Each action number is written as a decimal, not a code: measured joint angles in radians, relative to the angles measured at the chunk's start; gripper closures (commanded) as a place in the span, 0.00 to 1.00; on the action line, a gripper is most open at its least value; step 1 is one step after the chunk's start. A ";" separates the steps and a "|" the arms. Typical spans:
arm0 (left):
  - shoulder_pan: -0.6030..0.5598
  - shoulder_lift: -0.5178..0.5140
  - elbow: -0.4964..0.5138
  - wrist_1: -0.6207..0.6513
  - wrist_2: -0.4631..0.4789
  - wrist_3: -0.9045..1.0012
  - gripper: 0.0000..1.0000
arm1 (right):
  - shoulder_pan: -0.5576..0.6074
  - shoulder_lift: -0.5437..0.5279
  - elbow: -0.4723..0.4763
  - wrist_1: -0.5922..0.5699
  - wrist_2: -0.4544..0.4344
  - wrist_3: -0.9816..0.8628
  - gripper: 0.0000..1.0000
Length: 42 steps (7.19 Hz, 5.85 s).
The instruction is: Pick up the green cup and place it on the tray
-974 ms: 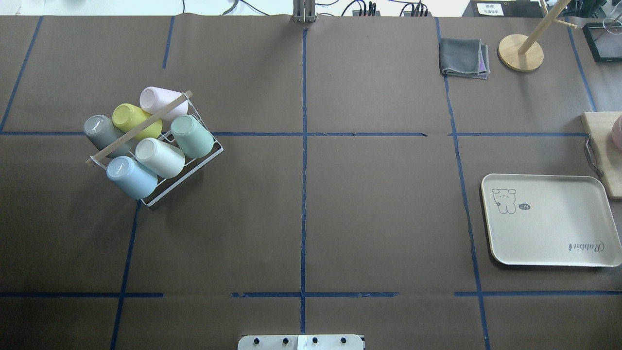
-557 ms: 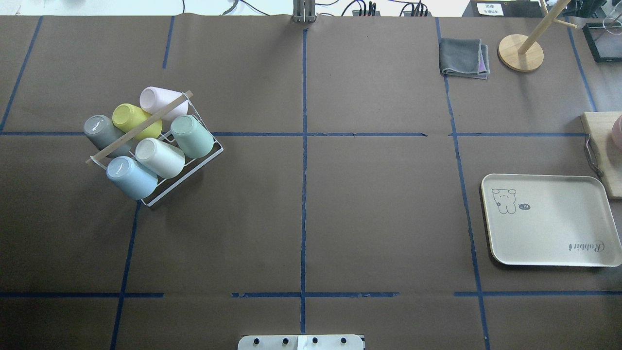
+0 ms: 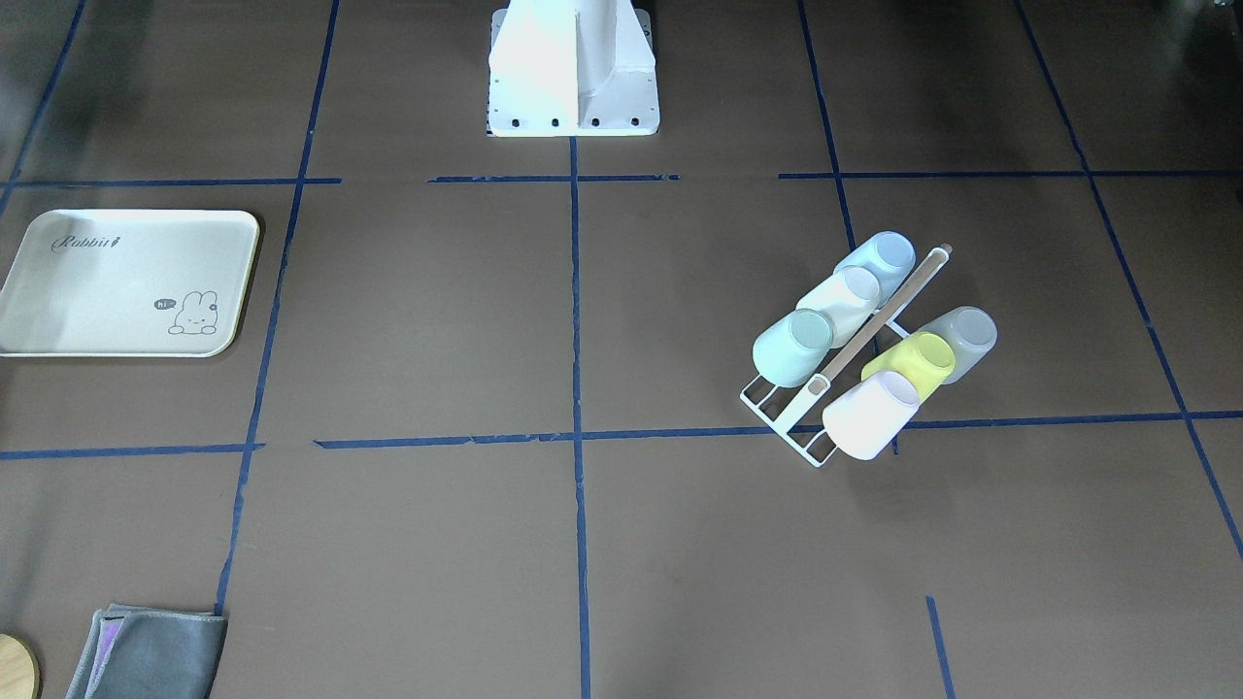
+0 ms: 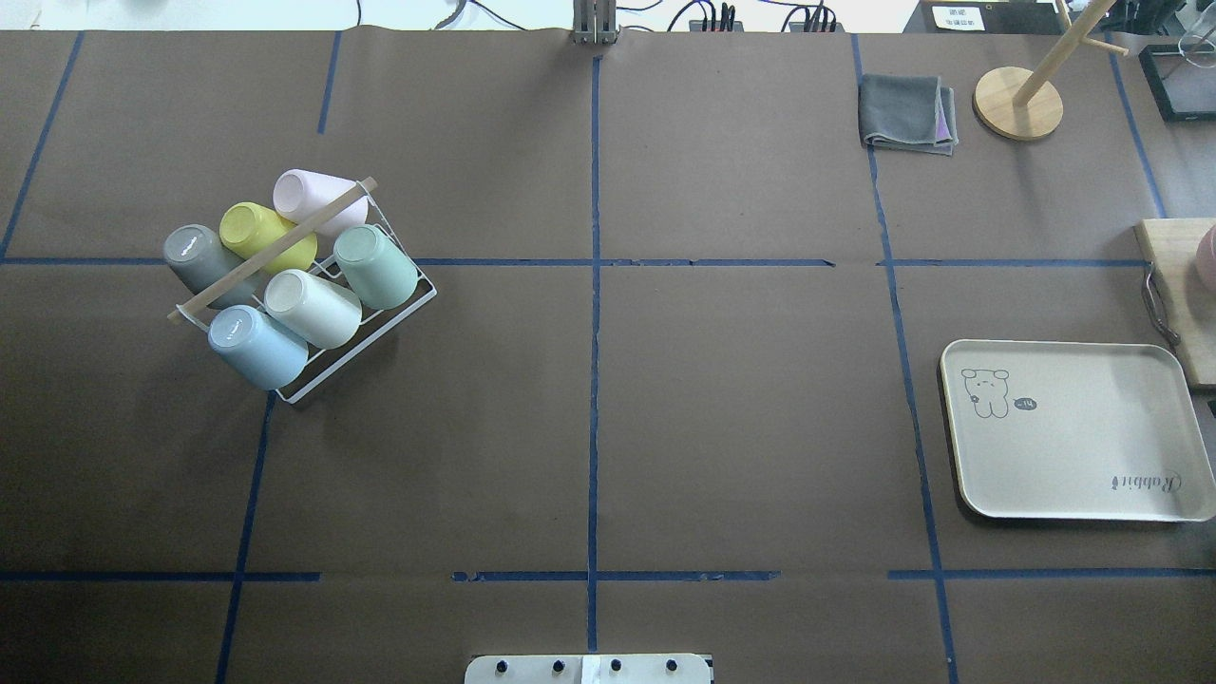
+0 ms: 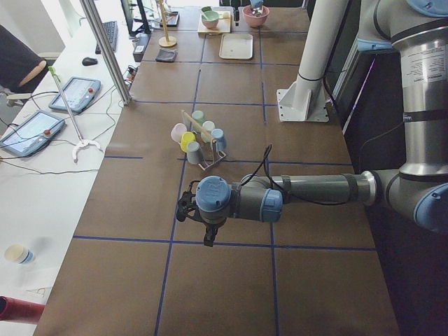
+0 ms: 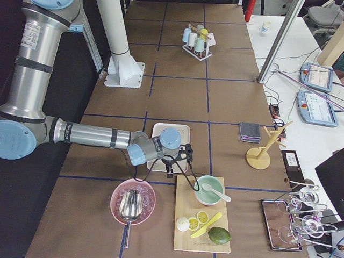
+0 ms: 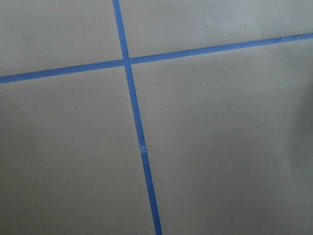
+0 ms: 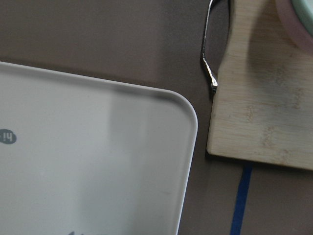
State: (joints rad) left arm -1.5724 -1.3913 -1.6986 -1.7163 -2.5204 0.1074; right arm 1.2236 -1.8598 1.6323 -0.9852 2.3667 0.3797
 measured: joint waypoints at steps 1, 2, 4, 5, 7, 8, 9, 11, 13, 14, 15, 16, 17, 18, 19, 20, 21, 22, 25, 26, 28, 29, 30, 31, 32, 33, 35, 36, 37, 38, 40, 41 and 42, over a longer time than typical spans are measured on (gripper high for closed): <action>0.000 0.000 0.000 0.000 0.000 -0.002 0.00 | -0.033 0.001 -0.030 0.079 -0.011 0.099 0.09; 0.000 0.000 -0.001 0.000 0.000 -0.006 0.00 | -0.062 0.002 -0.046 0.116 -0.019 0.166 0.12; 0.000 0.000 -0.002 -0.001 0.000 -0.016 0.00 | -0.089 0.003 -0.068 0.134 -0.025 0.208 0.18; 0.000 -0.001 -0.002 -0.002 0.000 -0.017 0.00 | -0.095 0.005 -0.073 0.135 -0.026 0.212 0.18; 0.000 -0.001 -0.003 -0.002 0.000 -0.021 0.00 | -0.101 0.012 -0.078 0.135 -0.026 0.213 0.23; 0.000 -0.001 -0.003 -0.002 0.000 -0.027 0.00 | -0.102 0.019 -0.087 0.136 -0.025 0.211 0.22; 0.000 -0.001 -0.003 -0.003 0.000 -0.032 0.00 | -0.102 0.034 -0.096 0.137 -0.022 0.208 0.22; 0.000 -0.001 -0.003 -0.003 -0.001 -0.036 0.00 | -0.103 0.046 -0.113 0.140 -0.022 0.210 0.26; 0.000 -0.002 -0.003 -0.003 -0.001 -0.037 0.00 | -0.105 0.048 -0.119 0.138 -0.024 0.211 0.41; 0.000 -0.002 -0.004 -0.003 -0.001 -0.037 0.00 | -0.107 0.048 -0.122 0.138 -0.024 0.211 0.42; 0.000 -0.001 -0.005 -0.003 -0.001 -0.037 0.00 | -0.108 0.048 -0.124 0.137 -0.023 0.211 0.45; 0.000 -0.001 -0.005 -0.003 -0.001 -0.037 0.00 | -0.108 0.048 -0.126 0.136 -0.023 0.210 0.61; 0.000 -0.001 -0.006 -0.003 -0.001 -0.037 0.00 | -0.108 0.048 -0.127 0.136 -0.022 0.210 0.76; 0.000 -0.001 -0.007 -0.003 -0.001 -0.037 0.00 | -0.108 0.048 -0.129 0.136 -0.022 0.210 0.89; 0.000 -0.001 -0.009 -0.003 -0.001 -0.037 0.00 | -0.108 0.046 -0.132 0.137 -0.025 0.207 0.98; 0.000 -0.002 -0.013 -0.002 -0.001 -0.038 0.00 | -0.109 0.044 -0.134 0.138 -0.026 0.203 1.00; 0.000 -0.002 -0.018 -0.001 -0.001 -0.038 0.00 | -0.109 0.043 -0.133 0.138 -0.027 0.201 1.00; 0.000 -0.002 -0.020 -0.001 -0.001 -0.038 0.00 | -0.109 0.043 -0.122 0.138 -0.024 0.201 1.00; 0.000 -0.003 -0.039 -0.001 -0.001 -0.038 0.00 | -0.115 0.071 0.019 0.126 0.010 0.263 1.00; 0.000 -0.003 -0.043 -0.002 -0.001 -0.038 0.00 | -0.130 0.116 0.045 0.125 0.028 0.331 1.00; 0.000 -0.003 -0.052 -0.003 -0.001 -0.037 0.00 | -0.209 0.245 0.068 0.128 0.037 0.555 1.00; 0.000 -0.005 -0.054 -0.003 0.000 -0.037 0.00 | -0.269 0.320 0.074 0.128 0.022 0.684 1.00; 0.000 -0.006 -0.055 -0.003 0.000 -0.037 0.00 | -0.344 0.392 0.075 0.125 -0.003 0.804 1.00; 0.002 -0.010 -0.056 -0.004 0.000 -0.036 0.00 | -0.427 0.457 0.075 0.119 -0.048 0.892 1.00; 0.004 -0.015 -0.056 -0.005 0.000 -0.034 0.00 | -0.496 0.516 0.076 0.090 -0.107 0.936 1.00; 0.008 -0.020 -0.056 -0.006 0.000 -0.030 0.00 | -0.541 0.573 0.076 0.028 -0.142 0.952 1.00; 0.013 -0.028 -0.058 -0.006 0.000 -0.030 0.00 | -0.608 0.641 0.076 -0.068 -0.216 0.970 1.00; 0.014 -0.030 -0.059 -0.006 0.000 -0.032 0.00 | -0.640 0.657 0.070 -0.084 -0.255 0.974 1.00; 0.015 -0.033 -0.059 -0.006 0.000 -0.033 0.00 | -0.661 0.673 0.063 -0.094 -0.272 0.974 1.00; 0.016 -0.035 -0.058 -0.005 0.000 -0.034 0.00 | -0.671 0.681 0.059 -0.101 -0.278 0.969 1.00; 0.017 -0.036 -0.058 -0.005 0.000 -0.034 0.00 | -0.683 0.684 0.052 -0.110 -0.282 0.961 0.71; 0.017 -0.037 -0.058 -0.005 0.000 -0.032 0.00 | -0.685 0.684 0.051 -0.124 -0.281 0.960 0.56; 0.017 -0.037 -0.058 -0.006 0.000 -0.029 0.00 | -0.686 0.686 0.053 -0.145 -0.278 0.960 0.22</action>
State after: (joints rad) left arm -1.5550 -1.4281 -1.7564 -1.7221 -2.5203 0.0785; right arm 0.5380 -1.1739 1.6853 -1.1297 2.0891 1.3393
